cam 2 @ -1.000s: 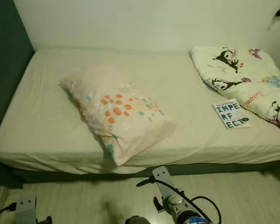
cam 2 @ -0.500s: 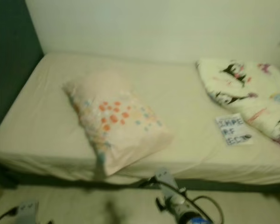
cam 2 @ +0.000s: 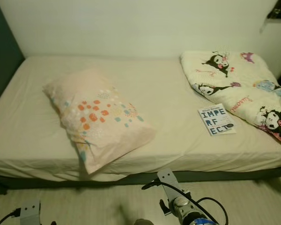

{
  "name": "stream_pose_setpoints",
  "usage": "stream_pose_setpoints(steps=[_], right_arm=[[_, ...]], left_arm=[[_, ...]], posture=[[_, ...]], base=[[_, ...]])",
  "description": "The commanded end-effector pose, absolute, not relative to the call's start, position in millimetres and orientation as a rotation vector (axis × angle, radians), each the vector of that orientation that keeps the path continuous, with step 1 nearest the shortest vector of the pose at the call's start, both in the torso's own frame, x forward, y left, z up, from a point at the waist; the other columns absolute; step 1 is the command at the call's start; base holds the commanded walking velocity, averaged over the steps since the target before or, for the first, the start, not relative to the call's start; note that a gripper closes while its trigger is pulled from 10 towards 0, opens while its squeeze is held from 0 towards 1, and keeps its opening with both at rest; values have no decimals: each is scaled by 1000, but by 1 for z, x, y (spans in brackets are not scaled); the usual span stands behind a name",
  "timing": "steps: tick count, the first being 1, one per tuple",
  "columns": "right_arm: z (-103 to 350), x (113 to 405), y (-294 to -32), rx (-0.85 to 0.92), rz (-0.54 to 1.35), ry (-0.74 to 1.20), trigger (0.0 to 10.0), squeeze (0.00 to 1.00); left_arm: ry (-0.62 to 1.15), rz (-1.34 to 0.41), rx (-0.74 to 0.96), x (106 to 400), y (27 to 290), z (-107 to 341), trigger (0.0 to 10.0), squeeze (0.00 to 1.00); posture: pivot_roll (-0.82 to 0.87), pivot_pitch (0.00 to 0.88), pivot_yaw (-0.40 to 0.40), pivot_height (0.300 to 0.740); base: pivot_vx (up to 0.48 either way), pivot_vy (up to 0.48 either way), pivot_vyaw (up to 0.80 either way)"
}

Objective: Clean up the room

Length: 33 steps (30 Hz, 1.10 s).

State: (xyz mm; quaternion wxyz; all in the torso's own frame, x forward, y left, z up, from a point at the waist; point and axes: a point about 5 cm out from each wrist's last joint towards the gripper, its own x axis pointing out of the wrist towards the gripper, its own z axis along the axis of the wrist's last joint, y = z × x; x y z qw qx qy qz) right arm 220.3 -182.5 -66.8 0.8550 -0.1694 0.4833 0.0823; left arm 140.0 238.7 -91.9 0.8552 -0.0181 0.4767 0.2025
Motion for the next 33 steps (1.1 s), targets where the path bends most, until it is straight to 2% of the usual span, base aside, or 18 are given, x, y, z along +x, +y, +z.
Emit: stream_pose_setpoints(steps=[1,6,9,10,12,17,19,23,33], right_arm=[[-68,219,-183,-336,168,1022,10000,0],[-62,228,-179,-306,177,967,10000,0],[-44,253,-170,-144,192,830,10000,0],[-44,253,-170,-144,192,830,10000,0],[-27,275,-164,16,197,723,10000,0],[-12,290,-159,132,222,645,10000,0],[3,303,-151,219,289,574,10000,0],[16,314,-145,245,341,522,10000,0],[13,313,-157,199,267,533,10000,0]], left_arm=[[987,439,-53,140,240,-91,10000,0],[960,458,-60,146,245,-88,10000,0],[866,526,-137,165,256,-76,10000,0],[866,526,-137,165,256,-76,10000,0],[788,546,-159,182,264,-65,10000,0],[734,548,-165,196,269,-55,10000,0],[688,540,-169,209,270,-47,10000,0],[665,520,-173,217,266,-43,10000,0],[714,530,-232,202,258,-56,10000,0]], posture=[[-16,0,0,740],[-16,0,0,740],[-18,7,1,740],[-18,7,1,740],[-15,10,0,740],[-18,12,3,740],[-23,13,10,740],[-24,16,10,740],[-22,24,13,740]], base=[[326,0,0],[383,0,0],[396,0,0],[394,0,0],[392,0,0],[387,0,0],[384,0,0],[381,0,0],[318,0,0]])
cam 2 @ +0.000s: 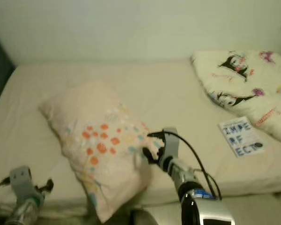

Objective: Clean up the room

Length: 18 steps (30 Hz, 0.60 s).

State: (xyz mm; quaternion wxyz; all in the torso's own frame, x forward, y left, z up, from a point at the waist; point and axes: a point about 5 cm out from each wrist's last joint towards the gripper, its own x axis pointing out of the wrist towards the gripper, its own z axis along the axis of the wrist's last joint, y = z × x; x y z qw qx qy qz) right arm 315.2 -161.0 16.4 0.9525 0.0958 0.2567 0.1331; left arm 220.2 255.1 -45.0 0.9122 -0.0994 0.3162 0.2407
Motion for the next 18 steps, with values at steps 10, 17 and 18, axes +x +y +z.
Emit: stream_pose_setpoints(steps=[10,17,18], right_arm=[[15,314,-185,178,92,543,10000,0],[23,318,-212,207,-54,516,10000,0],[26,319,-219,215,-75,505,10000,0]], left_arm=[[706,457,-293,206,246,-58,10000,0],[640,391,-456,227,229,-50,10000,0],[602,358,-516,239,221,-44,10000,0]], posture=[[-26,17,18,740],[-20,28,32,740],[-19,40,37,740]], base=[[0,0,0],[0,0,0],[0,0,0]])
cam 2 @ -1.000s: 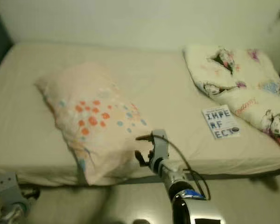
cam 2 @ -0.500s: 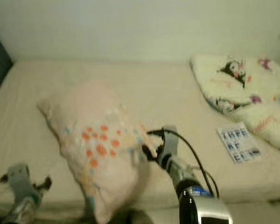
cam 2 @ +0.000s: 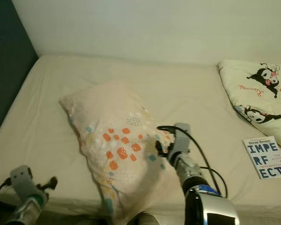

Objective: Clean up the room

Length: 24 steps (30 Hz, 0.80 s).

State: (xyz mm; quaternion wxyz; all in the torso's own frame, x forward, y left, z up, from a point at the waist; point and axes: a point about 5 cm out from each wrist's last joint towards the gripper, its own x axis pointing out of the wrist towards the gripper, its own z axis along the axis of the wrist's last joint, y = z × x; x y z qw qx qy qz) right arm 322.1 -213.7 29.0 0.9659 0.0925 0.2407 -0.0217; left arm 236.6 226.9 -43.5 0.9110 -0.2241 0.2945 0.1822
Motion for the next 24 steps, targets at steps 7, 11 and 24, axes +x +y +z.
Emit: stream_pose_setpoints(steps=[7,11,24], right_arm=[[33,320,-234,239,-100,480,10000,0],[35,318,-246,288,-126,456,10000,0],[19,308,-224,301,-10,494,10000,0]], left_arm=[[522,312,-517,266,204,-26,10000,0],[490,357,-511,277,201,-17,10000,0],[489,279,-524,300,175,-1,10000,0]], posture=[[-25,111,65,740],[-32,150,78,740],[-55,171,89,740]], base=[[0,0,0],[0,0,0],[0,0,0]])
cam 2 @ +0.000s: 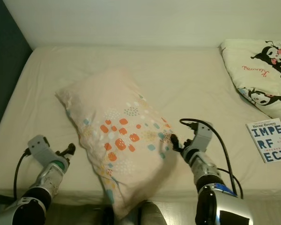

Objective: Clean up the room

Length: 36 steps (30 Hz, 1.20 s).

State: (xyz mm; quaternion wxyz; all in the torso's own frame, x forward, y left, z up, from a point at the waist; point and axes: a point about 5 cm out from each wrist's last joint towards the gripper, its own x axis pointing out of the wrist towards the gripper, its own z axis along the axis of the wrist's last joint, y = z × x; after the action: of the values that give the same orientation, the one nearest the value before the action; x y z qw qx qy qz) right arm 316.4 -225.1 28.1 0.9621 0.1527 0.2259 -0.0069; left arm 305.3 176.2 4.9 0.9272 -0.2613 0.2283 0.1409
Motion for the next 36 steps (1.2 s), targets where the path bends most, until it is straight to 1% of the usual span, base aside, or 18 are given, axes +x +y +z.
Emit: stream_pose_setpoints(steps=[1,6,13,26,28,34,36], right_arm=[[17,308,-222,299,-6,499,10000,0],[17,308,-221,301,-10,504,10000,0],[19,310,-221,300,-19,502,10000,0],[25,317,-219,272,-15,502,10000,0],[25,317,-219,272,-17,503,10000,0],[25,317,-219,270,-16,505,10000,0],[26,319,-216,270,-8,504,10000,0]], left_arm=[[492,278,-535,298,175,-2,10000,0],[501,284,-543,294,177,-6,10000,0],[541,317,-535,283,185,-16,10000,0],[566,369,-507,273,200,-23,10000,0],[564,354,-500,273,200,-23,10000,0],[573,335,-493,273,199,-23,10000,0],[582,376,-497,270,201,-25,10000,0]], posture=[[-54,167,88,740],[-51,156,85,740],[-42,131,75,740],[-44,107,52,740],[-45,104,50,740],[-47,98,47,740],[-49,90,43,740]], base=[[0,0,0],[0,0,0],[0,-480,0],[0,0,0],[0,0,0],[0,-404,0],[0,-375,0]])
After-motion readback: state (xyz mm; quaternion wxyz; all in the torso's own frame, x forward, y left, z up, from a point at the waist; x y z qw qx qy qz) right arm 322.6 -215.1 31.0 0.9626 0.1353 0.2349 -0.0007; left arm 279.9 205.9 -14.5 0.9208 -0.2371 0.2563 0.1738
